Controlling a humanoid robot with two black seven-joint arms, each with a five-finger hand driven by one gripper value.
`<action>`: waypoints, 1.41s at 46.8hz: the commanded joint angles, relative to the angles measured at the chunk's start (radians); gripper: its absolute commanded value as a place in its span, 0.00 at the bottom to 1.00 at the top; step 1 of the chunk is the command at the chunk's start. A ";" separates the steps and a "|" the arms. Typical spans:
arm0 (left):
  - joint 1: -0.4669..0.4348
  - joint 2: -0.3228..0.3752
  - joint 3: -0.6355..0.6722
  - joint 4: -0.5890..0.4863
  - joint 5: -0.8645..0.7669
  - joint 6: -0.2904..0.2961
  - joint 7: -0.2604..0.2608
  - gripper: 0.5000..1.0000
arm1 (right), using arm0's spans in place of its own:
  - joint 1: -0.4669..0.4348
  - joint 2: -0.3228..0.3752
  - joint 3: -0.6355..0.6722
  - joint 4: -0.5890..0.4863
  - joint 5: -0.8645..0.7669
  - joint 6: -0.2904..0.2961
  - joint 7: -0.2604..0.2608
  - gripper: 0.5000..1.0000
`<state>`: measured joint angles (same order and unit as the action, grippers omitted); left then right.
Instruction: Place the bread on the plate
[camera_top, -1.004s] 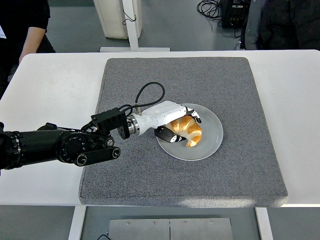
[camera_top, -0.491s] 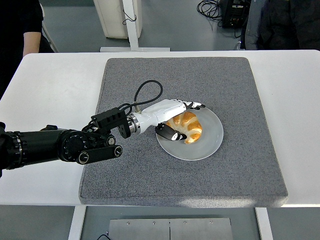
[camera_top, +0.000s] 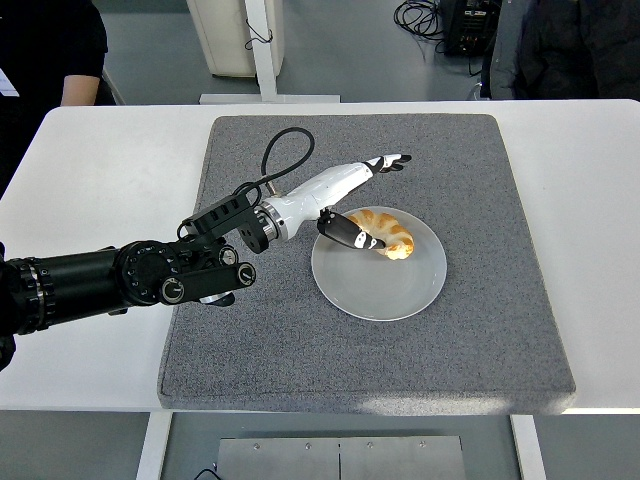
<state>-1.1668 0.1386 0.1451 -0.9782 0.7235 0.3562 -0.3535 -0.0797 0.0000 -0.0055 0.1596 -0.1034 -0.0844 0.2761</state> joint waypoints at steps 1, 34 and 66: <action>-0.005 0.012 -0.071 0.000 -0.067 -0.080 0.005 0.93 | 0.000 0.000 -0.001 0.000 0.001 0.000 0.000 1.00; 0.071 0.098 -0.553 0.115 -0.535 -0.256 0.099 0.94 | 0.000 0.000 -0.001 0.001 0.001 0.000 0.000 1.00; 0.249 0.027 -0.857 0.283 -0.561 -0.256 0.039 0.94 | 0.002 0.000 0.001 0.001 0.001 0.000 0.000 1.00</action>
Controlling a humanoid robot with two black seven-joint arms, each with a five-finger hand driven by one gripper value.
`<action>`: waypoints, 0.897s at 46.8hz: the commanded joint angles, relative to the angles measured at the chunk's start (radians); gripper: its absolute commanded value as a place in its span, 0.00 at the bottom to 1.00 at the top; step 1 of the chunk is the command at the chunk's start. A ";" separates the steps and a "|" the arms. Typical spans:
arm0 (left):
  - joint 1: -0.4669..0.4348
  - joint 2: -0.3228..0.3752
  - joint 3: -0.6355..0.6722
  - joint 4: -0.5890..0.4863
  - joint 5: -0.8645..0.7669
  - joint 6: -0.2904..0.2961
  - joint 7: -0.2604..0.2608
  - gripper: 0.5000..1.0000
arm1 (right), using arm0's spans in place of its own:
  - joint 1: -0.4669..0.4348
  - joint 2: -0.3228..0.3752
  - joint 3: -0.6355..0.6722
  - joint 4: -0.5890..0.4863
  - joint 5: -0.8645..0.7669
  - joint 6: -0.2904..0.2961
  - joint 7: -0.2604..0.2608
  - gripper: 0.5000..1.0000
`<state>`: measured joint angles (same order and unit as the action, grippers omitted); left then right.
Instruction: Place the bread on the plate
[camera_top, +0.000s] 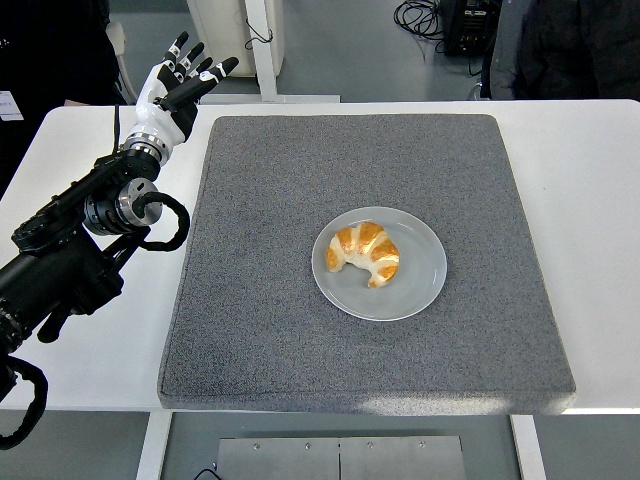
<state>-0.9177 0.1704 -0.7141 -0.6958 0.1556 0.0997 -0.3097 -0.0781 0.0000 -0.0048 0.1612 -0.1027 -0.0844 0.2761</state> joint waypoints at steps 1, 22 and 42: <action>0.000 -0.009 0.002 0.002 0.010 0.000 -0.005 0.94 | 0.000 0.000 0.000 0.000 0.000 0.000 0.000 1.00; -0.010 -0.035 0.108 0.052 0.019 -0.155 -0.015 0.94 | 0.000 0.000 0.000 0.000 0.000 0.000 0.000 1.00; 0.010 -0.011 0.117 0.116 0.075 -0.252 -0.178 0.94 | 0.000 0.000 0.000 0.000 0.000 0.000 0.000 1.00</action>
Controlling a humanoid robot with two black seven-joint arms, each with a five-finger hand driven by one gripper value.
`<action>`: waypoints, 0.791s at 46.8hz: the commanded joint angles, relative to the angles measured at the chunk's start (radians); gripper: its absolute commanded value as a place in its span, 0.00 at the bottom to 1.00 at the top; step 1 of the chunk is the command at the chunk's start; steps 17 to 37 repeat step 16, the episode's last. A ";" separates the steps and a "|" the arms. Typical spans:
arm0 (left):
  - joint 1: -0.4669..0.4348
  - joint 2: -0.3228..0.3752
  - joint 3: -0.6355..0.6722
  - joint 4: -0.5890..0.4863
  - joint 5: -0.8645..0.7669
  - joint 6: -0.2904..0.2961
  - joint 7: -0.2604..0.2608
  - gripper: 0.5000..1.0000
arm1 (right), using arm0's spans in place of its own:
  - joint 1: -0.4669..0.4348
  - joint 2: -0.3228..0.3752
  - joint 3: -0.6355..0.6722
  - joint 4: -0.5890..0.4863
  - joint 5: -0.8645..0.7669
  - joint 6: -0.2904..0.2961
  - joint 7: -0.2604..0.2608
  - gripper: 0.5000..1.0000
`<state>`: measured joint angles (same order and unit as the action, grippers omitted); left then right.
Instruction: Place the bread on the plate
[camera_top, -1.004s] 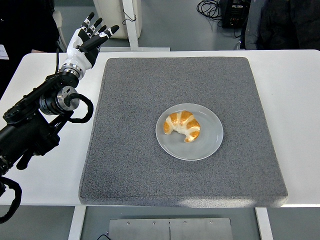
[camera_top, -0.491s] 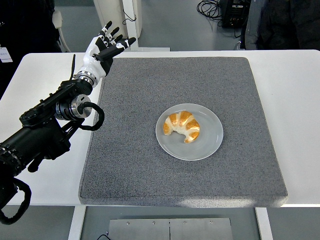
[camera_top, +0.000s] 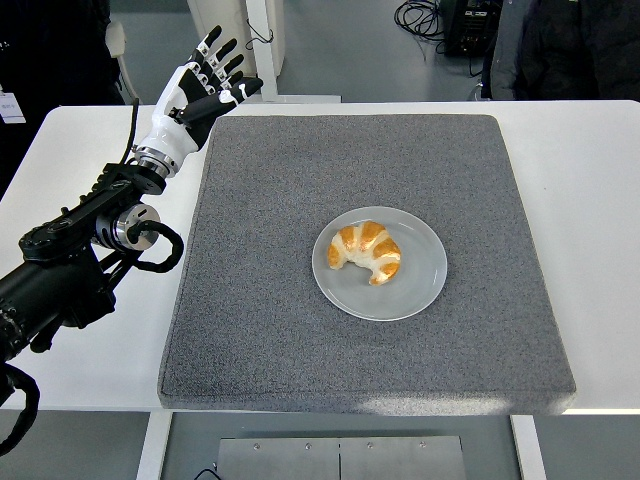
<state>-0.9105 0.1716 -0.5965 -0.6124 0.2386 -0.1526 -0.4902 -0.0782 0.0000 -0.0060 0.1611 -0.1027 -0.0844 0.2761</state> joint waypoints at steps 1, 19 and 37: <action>0.004 -0.015 0.000 0.042 -0.010 0.001 0.002 0.94 | 0.000 0.000 0.001 0.000 0.000 0.000 0.000 1.00; 0.015 -0.032 -0.009 0.054 -0.012 0.001 0.002 0.94 | 0.000 0.000 0.001 0.002 0.000 0.000 0.000 1.00; 0.015 -0.032 -0.009 0.054 -0.012 0.001 0.002 0.94 | 0.000 0.000 0.001 0.002 0.000 0.000 0.000 1.00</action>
